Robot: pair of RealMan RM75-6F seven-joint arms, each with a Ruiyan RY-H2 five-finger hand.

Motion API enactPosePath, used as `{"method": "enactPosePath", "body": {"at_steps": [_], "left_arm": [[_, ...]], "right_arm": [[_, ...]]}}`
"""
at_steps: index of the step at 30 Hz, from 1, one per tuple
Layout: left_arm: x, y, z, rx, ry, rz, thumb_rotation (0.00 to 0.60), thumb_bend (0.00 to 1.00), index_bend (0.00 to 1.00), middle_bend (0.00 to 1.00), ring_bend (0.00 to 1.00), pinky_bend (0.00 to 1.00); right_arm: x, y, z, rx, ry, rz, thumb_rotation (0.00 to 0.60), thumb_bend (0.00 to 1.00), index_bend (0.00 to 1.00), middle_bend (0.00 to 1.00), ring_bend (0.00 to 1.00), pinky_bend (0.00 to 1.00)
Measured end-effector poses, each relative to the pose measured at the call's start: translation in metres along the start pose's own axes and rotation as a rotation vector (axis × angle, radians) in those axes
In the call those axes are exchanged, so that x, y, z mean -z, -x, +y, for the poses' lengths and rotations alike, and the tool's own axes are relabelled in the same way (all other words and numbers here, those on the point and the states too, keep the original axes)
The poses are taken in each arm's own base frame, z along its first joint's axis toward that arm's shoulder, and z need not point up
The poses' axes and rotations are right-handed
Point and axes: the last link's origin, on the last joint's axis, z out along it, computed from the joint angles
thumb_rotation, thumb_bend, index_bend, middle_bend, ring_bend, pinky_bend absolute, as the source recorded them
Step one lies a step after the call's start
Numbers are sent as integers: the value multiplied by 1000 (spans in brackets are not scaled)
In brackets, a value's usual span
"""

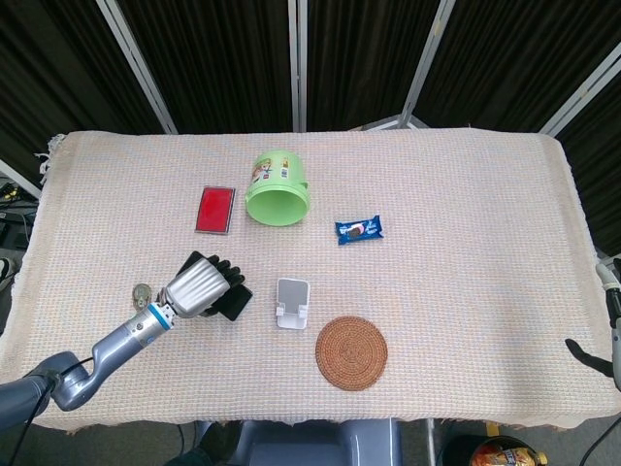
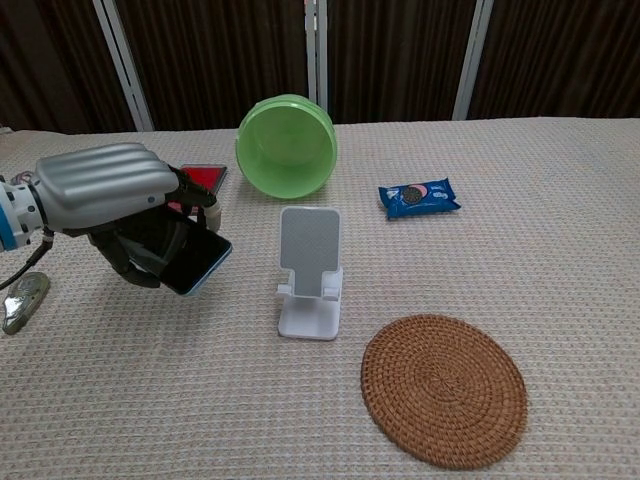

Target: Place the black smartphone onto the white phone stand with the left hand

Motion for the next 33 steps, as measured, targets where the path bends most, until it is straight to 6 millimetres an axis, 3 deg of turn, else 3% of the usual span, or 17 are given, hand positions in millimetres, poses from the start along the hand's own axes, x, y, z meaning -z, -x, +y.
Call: {"method": "enactPosePath", "body": {"at_steps": [8, 16, 33], "left_arm": [[-8, -50, 12, -238, 149, 245, 600, 0, 561, 450, 479, 433], [-36, -77, 37, -657, 444, 406, 600, 0, 552, 450, 479, 419], [-72, -59, 57, -976, 603, 273, 600, 0, 502, 426, 469, 385]], "right_arm": [[1, -3, 2, -17, -1, 4, 600, 0, 0, 0, 0, 0], [2, -5, 3, -24, -4, 6, 600, 0, 0, 0, 0, 0], [2, -7, 9, -36, 14, 5, 600, 0, 0, 0, 0, 0]]}}
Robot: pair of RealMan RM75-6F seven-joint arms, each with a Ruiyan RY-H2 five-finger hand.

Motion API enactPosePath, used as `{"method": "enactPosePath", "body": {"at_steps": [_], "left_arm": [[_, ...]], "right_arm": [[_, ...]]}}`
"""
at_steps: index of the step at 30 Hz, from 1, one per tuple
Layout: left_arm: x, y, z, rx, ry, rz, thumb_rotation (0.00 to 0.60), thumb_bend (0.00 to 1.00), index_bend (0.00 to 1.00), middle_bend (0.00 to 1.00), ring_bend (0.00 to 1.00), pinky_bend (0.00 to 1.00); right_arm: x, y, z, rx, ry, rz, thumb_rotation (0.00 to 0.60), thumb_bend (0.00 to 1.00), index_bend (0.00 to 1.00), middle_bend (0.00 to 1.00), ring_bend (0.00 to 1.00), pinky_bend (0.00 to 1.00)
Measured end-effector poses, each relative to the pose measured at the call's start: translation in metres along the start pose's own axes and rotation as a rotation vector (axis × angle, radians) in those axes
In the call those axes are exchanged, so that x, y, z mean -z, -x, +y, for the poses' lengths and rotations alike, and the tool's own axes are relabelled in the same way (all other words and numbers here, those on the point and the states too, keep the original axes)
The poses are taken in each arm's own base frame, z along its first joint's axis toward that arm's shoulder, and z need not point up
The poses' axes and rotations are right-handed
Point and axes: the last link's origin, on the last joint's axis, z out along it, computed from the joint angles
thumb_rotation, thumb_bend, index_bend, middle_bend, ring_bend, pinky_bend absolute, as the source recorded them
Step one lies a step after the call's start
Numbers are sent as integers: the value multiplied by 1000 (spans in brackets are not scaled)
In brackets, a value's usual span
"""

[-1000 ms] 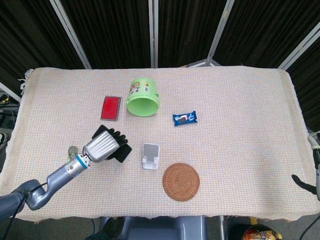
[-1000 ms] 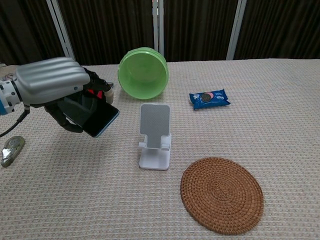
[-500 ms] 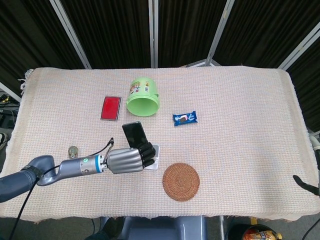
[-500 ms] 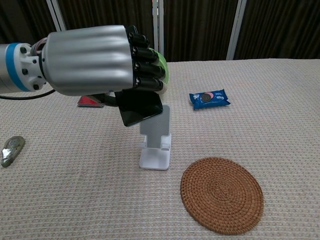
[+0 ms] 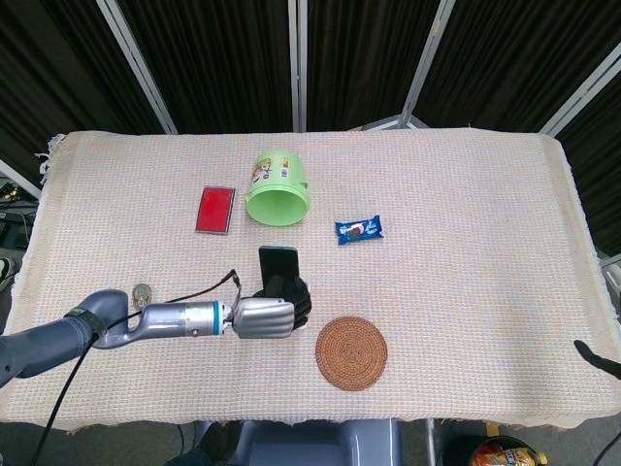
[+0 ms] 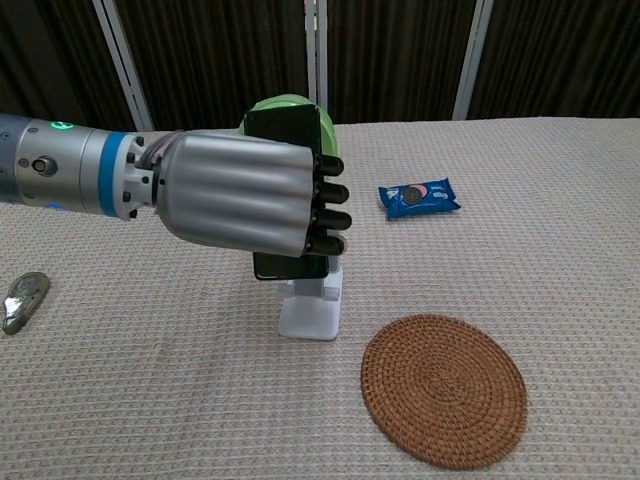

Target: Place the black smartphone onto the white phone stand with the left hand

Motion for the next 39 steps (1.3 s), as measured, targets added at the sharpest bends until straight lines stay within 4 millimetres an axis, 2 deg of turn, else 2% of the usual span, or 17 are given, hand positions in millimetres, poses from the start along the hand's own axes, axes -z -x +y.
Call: {"method": "enactPosePath", "body": {"at_steps": [9, 22, 26, 32, 39], "left_arm": [[-13, 0, 1, -95, 2, -29, 600, 0, 463, 364, 435, 359], [-30, -6, 14, -126, -11, -56, 600, 0, 452, 358, 424, 344], [-31, -6, 17, -137, 10, -61, 600, 0, 426, 336, 402, 279], [-30, -5, 20, -158, 19, -74, 600, 0, 419, 332, 398, 274], [-32, -6, 22, -162, 15, -83, 600, 0, 372, 252, 332, 234]], "right_arm": [[-1, -2, 2, -11, 5, 3, 600, 0, 0, 0, 0, 0], [0, -6, 6, -27, 8, 8, 600, 0, 0, 0, 0, 0], [1, -7, 6, -32, 8, 11, 600, 0, 0, 0, 0, 0], [2, -8, 6, -35, 6, 12, 600, 0, 0, 0, 0, 0], [2, -8, 6, -39, 5, 11, 600, 0, 0, 0, 0, 0]]}}
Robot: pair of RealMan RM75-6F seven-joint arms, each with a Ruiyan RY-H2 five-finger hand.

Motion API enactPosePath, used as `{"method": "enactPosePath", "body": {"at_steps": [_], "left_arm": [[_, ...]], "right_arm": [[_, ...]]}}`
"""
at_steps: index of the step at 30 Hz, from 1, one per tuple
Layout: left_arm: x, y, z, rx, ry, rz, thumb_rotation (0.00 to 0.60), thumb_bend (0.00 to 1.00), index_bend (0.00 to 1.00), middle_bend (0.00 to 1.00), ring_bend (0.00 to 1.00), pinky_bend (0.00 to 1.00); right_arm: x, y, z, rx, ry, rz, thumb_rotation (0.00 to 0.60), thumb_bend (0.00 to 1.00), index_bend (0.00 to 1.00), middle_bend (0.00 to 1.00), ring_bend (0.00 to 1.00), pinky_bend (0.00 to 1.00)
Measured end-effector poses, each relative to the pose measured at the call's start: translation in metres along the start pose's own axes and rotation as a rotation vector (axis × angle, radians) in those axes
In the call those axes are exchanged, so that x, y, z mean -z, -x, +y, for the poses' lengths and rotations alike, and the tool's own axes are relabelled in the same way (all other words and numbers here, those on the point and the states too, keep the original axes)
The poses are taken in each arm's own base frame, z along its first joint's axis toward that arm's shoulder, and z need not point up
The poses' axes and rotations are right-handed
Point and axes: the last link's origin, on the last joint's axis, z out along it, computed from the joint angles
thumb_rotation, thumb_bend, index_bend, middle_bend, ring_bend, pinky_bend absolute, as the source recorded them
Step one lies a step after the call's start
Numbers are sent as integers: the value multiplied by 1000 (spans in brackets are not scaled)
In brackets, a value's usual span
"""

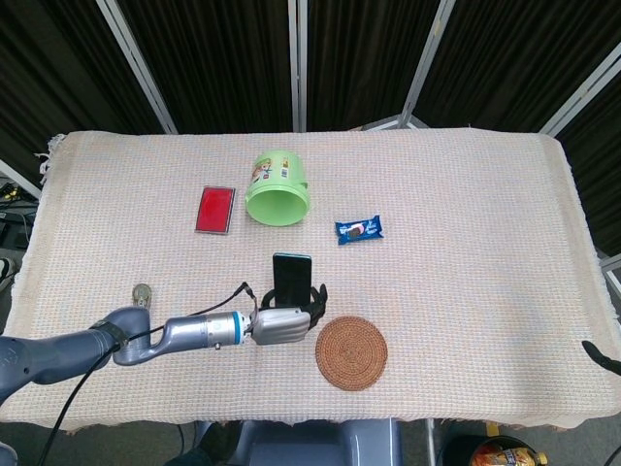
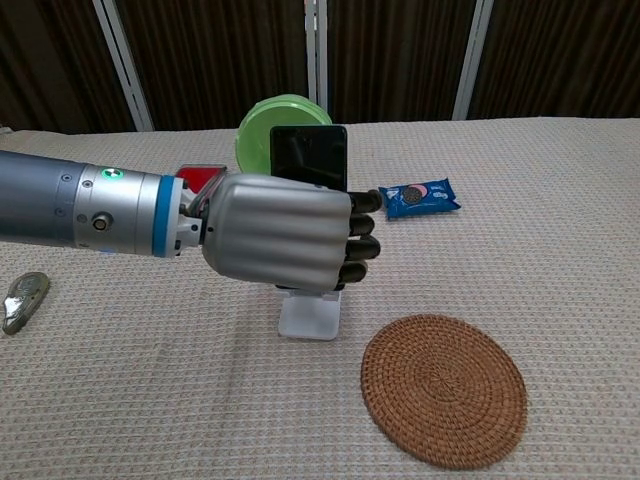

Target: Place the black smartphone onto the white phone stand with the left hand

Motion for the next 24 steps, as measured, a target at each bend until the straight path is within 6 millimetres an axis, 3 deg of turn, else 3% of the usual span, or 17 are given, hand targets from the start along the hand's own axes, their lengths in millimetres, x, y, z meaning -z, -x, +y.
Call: {"method": "enactPosePath", "body": {"at_steps": [4, 7, 17, 24], "left_arm": [[-1, -1, 3, 6, 9, -3, 600, 0, 242, 68, 147, 173], [0, -1, 6, 11, 20, -8, 600, 0, 164, 0, 17, 125], [6, -1, -1, 15, -21, -3, 600, 0, 72, 0, 0, 30], [25, 1, -25, 94, -192, -5, 600, 0, 67, 0, 0, 21]], "right_arm": [[0, 0, 0, 0, 0, -1, 600, 0, 0, 0, 0, 0], [0, 0, 0, -2, 0, -1, 600, 0, 0, 0, 0, 0], [1, 0, 0, -1, -3, -2, 600, 0, 0, 0, 0, 0], [2, 0, -1, -4, -10, -4, 600, 0, 0, 0, 0, 0]]}}
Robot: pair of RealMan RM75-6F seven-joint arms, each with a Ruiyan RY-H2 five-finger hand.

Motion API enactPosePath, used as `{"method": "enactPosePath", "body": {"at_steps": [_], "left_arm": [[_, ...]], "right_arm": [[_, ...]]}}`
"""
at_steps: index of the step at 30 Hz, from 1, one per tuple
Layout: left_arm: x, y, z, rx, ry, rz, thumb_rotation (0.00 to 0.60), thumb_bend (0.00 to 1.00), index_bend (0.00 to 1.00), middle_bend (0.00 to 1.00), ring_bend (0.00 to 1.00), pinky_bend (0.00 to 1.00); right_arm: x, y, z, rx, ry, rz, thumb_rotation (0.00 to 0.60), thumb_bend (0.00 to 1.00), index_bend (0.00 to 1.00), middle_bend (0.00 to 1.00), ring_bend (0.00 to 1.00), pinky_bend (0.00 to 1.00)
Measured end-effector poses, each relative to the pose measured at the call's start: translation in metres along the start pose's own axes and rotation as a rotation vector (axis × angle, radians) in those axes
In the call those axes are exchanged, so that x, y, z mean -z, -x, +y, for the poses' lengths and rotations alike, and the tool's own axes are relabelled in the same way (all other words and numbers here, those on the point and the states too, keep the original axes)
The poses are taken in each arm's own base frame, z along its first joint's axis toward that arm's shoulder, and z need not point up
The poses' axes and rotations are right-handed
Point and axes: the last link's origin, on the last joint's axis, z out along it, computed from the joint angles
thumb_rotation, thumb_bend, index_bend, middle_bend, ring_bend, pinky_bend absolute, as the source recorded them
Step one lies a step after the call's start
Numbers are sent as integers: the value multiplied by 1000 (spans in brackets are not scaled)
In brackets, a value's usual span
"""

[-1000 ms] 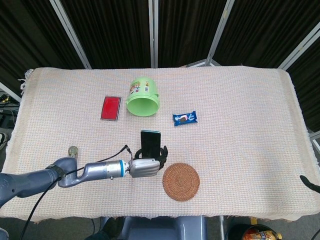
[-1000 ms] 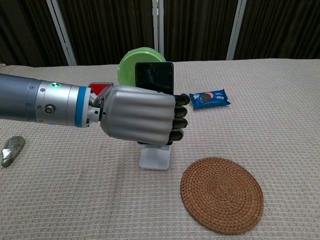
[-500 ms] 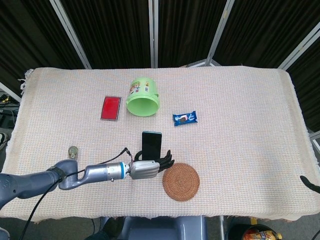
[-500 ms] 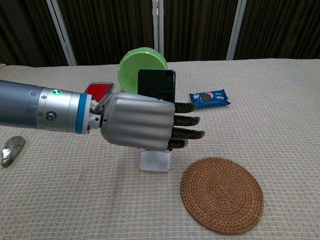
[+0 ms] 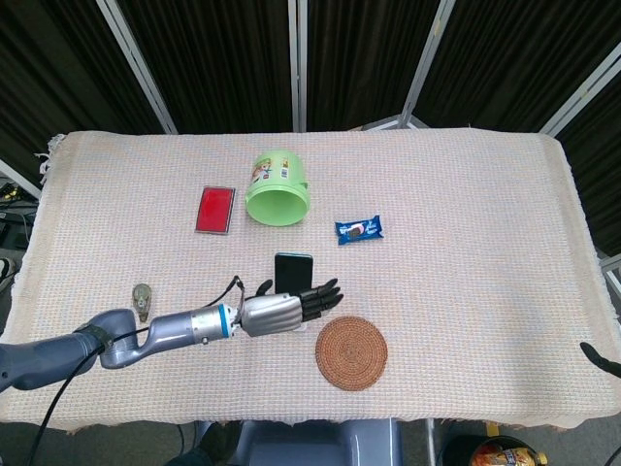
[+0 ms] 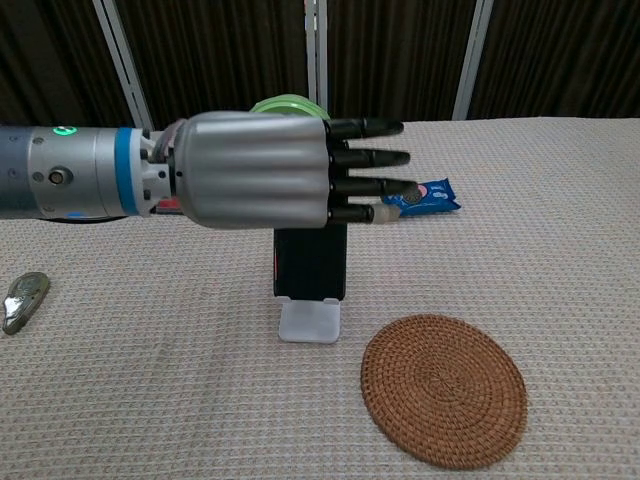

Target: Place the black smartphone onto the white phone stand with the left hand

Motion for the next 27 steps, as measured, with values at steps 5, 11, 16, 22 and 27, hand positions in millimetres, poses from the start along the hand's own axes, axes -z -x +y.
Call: {"method": "enactPosePath", "body": {"at_steps": [5, 11, 16, 22, 27], "left_arm": [[33, 6, -30, 161, -290, -53, 600, 0, 38, 0, 0, 15], [109, 22, -45, 389, -656, -224, 600, 0, 10, 0, 0, 11], [165, 16, -31, 628, -842, -345, 600, 0, 0, 0, 0, 0], [228, -18, -4, 932, -986, -431, 600, 0, 0, 0, 0, 0], [266, -54, 22, 1086, -1033, -486, 600, 0, 0, 0, 0, 0]], "right_arm": [[0, 1, 1, -10, 0, -9, 600, 0, 0, 0, 0, 0], [-1, 1, 1, -15, -4, -13, 600, 0, 0, 0, 0, 0], [0, -1, 1, -23, -8, -10, 600, 0, 0, 0, 0, 0], [3, -1, -1, -28, -13, -12, 600, 0, 0, 0, 0, 0], [6, -3, -1, -29, -19, -9, 600, 0, 0, 0, 0, 0]]}}
